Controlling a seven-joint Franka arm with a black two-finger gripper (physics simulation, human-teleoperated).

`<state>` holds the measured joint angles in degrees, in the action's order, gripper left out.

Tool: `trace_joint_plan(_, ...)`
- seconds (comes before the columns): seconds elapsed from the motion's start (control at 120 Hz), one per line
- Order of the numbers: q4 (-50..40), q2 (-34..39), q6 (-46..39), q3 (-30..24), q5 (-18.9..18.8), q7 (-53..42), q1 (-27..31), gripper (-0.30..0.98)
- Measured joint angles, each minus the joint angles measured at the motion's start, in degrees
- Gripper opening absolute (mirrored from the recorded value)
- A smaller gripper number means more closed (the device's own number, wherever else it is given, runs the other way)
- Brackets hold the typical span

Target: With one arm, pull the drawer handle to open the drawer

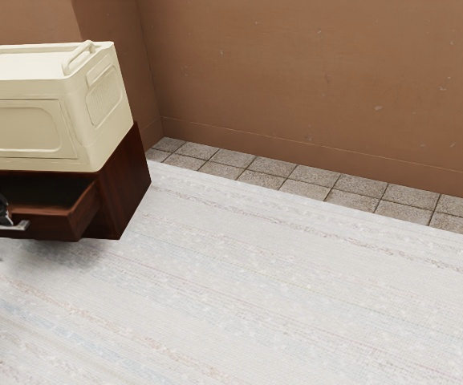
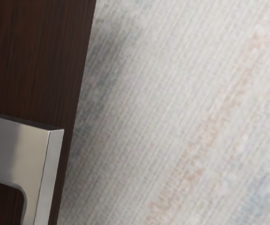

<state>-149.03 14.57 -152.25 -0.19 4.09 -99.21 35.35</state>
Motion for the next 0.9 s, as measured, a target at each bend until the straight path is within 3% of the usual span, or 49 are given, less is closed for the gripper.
trace_joint_plan(0.9, -8.43, 8.89, 0.92, 1.50, -0.13, 0.03, 1.46, 0.67)
